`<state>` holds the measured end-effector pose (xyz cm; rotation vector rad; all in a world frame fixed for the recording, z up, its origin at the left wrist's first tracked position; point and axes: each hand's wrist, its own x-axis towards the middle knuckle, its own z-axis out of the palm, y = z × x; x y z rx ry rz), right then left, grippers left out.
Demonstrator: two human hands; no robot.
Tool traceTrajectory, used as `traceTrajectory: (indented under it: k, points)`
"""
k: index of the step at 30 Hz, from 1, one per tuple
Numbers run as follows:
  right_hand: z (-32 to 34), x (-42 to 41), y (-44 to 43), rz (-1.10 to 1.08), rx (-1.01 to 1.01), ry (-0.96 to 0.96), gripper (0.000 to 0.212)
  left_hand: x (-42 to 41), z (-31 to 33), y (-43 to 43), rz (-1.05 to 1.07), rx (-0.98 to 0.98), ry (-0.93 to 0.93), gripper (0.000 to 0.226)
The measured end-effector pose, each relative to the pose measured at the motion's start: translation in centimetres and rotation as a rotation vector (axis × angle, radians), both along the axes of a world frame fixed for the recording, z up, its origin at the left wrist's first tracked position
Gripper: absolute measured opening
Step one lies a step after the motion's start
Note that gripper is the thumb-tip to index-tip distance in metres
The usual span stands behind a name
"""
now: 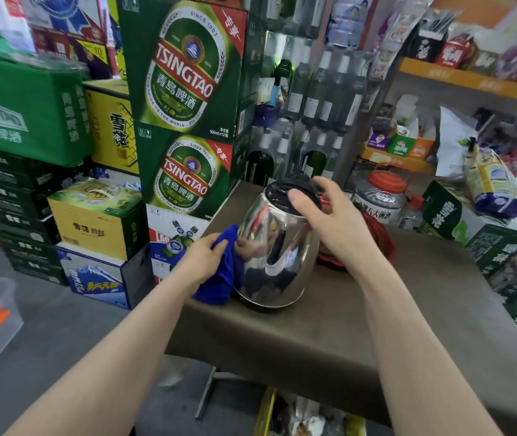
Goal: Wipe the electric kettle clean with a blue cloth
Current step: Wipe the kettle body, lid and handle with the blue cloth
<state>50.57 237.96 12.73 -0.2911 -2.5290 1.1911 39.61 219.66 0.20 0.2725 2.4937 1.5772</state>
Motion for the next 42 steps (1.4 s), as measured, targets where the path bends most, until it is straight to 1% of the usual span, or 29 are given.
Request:
traceTrajectory:
  k: [2,3,6,7,10,12,13,14,15,16,18,19,20,21,23,26,28,30,31,33,35,36,39,42]
  points:
    - [-1.0,0.8,-2.1,-0.047,0.189,-0.028,0.105,1.0,-0.4,-1.0,0.011,-0.024,0.048,0.032]
    - [-1.5,0.9,-2.6,-0.053,0.241,-0.027,0.110,1.6,-0.1,-1.2,0.015,-0.025,0.088,0.033]
    - [-1.4,0.3,-0.8,0.012,0.250,-0.033,0.103,3.6,2.0,-1.0,0.016,0.035,0.192,0.037]
    - [-0.9,0.3,0.4,0.069,0.226,-0.061,0.099,4.1,3.1,-0.7,0.015,0.068,0.246,0.038]
    - [0.6,0.6,3.4,0.250,0.066,-0.143,0.091,5.0,6.0,1.0,-0.002,0.180,0.460,0.040]
    - [1.1,0.7,4.2,0.258,0.045,-0.168,0.093,4.8,7.2,2.4,-0.042,0.209,0.573,0.041]
    - [1.1,0.7,4.3,0.237,0.053,-0.160,0.094,4.4,7.3,2.9,-0.059,0.221,0.571,0.041]
    - [1.0,0.8,4.4,0.208,0.057,-0.141,0.094,3.8,6.8,3.3,-0.062,0.238,0.530,0.040]
    - [0.8,1.1,4.4,0.192,0.049,-0.122,0.092,3.1,5.9,3.4,-0.048,0.239,0.463,0.039]
    - [0.5,1.3,4.3,0.191,0.029,-0.107,0.086,2.6,4.6,3.3,-0.017,0.200,0.394,0.037]
    - [0.0,1.4,4.4,0.199,0.014,-0.072,0.073,2.2,1.4,2.5,0.040,-0.030,0.282,0.034]
    - [-0.1,1.3,4.4,0.193,0.030,-0.058,0.070,2.6,-0.1,2.1,0.051,-0.137,0.229,0.034]
    - [-0.3,1.3,4.5,0.184,0.045,-0.046,0.069,3.1,-1.1,1.7,0.058,-0.184,0.182,0.034]
    - [-0.3,1.3,4.6,0.177,0.059,-0.033,0.068,3.5,-1.5,1.6,0.064,-0.178,0.155,0.034]
    - [-0.4,1.2,4.7,0.170,0.057,-0.018,0.065,3.5,-1.0,1.6,0.070,-0.127,0.189,0.035]
    - [-0.4,1.2,4.9,0.183,0.064,-0.006,0.062,3.2,2.0,2.1,0.056,0.090,0.347,0.036]
    - [-0.4,1.1,4.8,0.187,0.066,-0.001,0.062,3.2,4.5,2.7,0.000,0.213,0.480,0.040]
    - [-0.4,1.1,4.9,0.188,0.065,0.011,0.061,2.7,5.6,3.4,-0.074,0.247,0.562,0.043]
    - [-0.5,1.1,4.9,0.187,0.058,0.018,0.060,2.4,5.5,3.5,-0.095,0.240,0.546,0.044]
    - [-0.9,1.1,4.9,0.193,0.026,0.037,0.059,1.8,4.1,3.3,-0.083,0.172,0.420,0.044]
    - [-1.4,1.2,4.7,0.207,-0.012,0.052,0.057,2.0,1.7,2.4,-0.062,0.015,0.312,0.044]
    - [-1.5,1.2,4.7,0.213,-0.023,0.057,0.057,2.4,0.6,1.9,-0.070,-0.051,0.287,0.044]
    - [-1.6,1.0,5.0,0.238,-0.082,0.047,0.056,3.0,-1.3,0.5,-0.129,-0.128,0.263,0.041]
    - [-1.4,1.1,5.1,0.265,-0.148,0.038,0.055,3.3,-0.4,-0.8,-0.184,-0.151,0.282,0.037]
